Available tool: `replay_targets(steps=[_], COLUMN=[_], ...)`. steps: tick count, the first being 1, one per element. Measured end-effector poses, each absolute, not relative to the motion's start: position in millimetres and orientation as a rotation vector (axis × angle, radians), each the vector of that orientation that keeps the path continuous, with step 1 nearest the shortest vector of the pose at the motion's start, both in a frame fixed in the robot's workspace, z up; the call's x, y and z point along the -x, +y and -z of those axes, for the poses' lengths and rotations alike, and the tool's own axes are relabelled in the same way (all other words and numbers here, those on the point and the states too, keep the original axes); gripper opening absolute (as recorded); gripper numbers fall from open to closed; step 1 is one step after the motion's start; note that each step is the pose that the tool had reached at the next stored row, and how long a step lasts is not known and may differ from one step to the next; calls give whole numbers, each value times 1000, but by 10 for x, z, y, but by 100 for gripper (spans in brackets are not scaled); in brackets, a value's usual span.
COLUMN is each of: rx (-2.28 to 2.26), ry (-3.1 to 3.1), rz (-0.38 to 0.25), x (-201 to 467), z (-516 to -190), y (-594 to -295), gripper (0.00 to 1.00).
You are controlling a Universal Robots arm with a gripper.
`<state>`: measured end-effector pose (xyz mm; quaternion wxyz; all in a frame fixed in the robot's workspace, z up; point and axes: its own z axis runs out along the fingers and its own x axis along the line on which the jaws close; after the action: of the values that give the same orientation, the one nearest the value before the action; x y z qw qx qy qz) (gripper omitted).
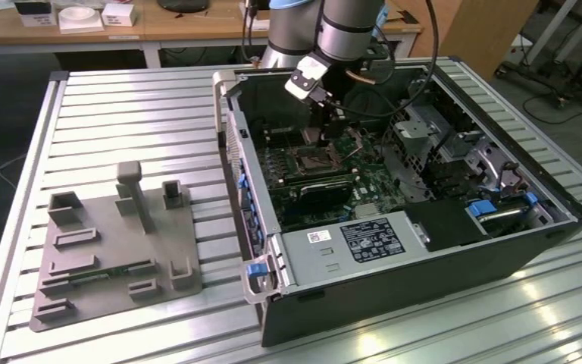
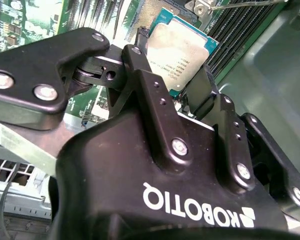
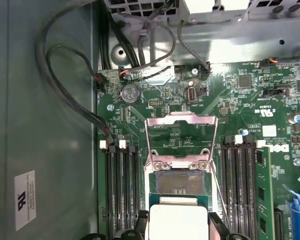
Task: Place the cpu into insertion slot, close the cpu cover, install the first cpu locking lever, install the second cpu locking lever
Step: 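Place the cpu into insertion slot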
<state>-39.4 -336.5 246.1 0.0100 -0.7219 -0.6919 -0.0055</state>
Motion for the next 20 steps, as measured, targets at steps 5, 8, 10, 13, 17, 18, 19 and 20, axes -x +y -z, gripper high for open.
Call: replay_targets(steps=[5,8,10,13,17,18,19,20], rx=[2254,2254,2254,2254,2254,2254,2254,2254], ry=[-2160,-2160,-2160,-2160,-2160,-2160,-2160,-2160], rz=[17,17,17,16,17,17,17,17], x=[394,394,393,394,393,393,393,393], z=[-2381,-2348,-2340,-2339,-2331,-2321,-2304,-2285], y=[-3342,-3333,-3330,-3331,-3330,-3329,-3329,-3329], gripper=[54,54,54,54,54,54,54,54])
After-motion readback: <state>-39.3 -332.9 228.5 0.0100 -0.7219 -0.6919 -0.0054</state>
